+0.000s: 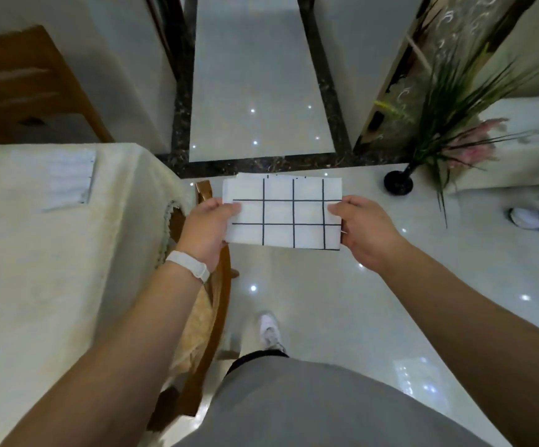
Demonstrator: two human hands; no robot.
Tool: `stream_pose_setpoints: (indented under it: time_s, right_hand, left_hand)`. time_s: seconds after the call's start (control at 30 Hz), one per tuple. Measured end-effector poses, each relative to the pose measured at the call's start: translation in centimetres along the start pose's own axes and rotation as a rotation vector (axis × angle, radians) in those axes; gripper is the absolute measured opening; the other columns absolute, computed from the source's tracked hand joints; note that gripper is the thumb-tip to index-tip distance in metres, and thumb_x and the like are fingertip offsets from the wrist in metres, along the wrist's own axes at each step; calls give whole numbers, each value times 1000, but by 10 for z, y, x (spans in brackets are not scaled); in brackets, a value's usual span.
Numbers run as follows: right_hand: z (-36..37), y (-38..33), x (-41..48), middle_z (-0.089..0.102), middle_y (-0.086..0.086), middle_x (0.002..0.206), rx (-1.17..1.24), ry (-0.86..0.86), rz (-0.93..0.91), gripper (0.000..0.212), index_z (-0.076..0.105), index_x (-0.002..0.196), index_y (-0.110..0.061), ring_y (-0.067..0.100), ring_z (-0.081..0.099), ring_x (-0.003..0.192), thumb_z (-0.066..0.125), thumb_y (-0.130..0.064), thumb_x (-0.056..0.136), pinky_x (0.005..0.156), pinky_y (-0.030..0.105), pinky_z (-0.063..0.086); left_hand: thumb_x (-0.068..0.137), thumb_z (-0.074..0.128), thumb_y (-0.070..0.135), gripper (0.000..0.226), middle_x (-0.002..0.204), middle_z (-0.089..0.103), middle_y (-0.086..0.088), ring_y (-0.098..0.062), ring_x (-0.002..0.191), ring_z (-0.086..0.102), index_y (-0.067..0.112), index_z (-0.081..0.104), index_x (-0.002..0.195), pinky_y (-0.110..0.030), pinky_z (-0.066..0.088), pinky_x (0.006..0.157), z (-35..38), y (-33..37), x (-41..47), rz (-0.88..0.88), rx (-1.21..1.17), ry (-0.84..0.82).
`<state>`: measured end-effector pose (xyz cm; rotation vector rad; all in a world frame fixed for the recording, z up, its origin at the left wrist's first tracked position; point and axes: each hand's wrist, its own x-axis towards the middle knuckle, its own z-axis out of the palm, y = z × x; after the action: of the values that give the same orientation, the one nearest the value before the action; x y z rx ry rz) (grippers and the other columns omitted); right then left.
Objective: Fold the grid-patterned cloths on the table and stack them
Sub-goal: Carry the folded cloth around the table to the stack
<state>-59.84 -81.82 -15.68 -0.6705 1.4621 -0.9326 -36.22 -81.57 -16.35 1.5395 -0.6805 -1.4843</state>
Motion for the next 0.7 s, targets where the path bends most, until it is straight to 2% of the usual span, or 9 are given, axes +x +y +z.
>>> stream_pose_setpoints:
  time_s: [0.13,0.23,0.37,0.43,0.57,0.7]
  right_hand:
    - [26,-35,40,71,14,106,-31,-14,-18,11,66,99,-9,30,70,96,57,-8,93,84,46,58]
    - [47,-51,62,71,15,107,-36,-53,-25,13,67,100,-8,31,69,98,56,-7,92,87,47,57]
    - [76,-66,85,72,11,98,-57,-112,-18,12,65,90,-10,29,69,92,55,-5,92,84,44,57]
    - [88,-72,100,71,12,97,-80,-142,-19,10,64,88,-10,29,68,89,56,-5,91,83,44,56]
    - [105,-85,133,70,11,95,-100,-219,-18,10,63,86,-10,27,67,85,57,-5,91,82,43,55]
    - [114,-97,171,69,11,91,-95,-279,11,12,63,84,-11,27,66,83,57,-3,91,83,43,55]
  left_hand:
    - [92,62,19,14,97,74,0,-17,87,72,20,66,105,-34,58,76,-3,32,38,27,-16,35]
    - [91,62,17,12,99,73,-3,-20,89,71,18,65,103,-36,58,78,-11,53,58,44,-30,63]
    - [90,62,13,7,96,73,-6,-20,84,72,16,66,96,-34,59,72,-26,69,79,54,-88,129]
    - [90,63,13,8,94,74,-5,-20,82,72,15,66,97,-33,59,69,-33,74,90,47,-107,168]
    - [90,63,18,17,98,74,-5,-22,87,72,15,64,107,-38,59,74,-40,78,110,17,-135,209]
    - [91,61,14,10,87,75,-4,-21,79,73,12,63,100,-32,58,64,-31,88,130,8,-151,288]
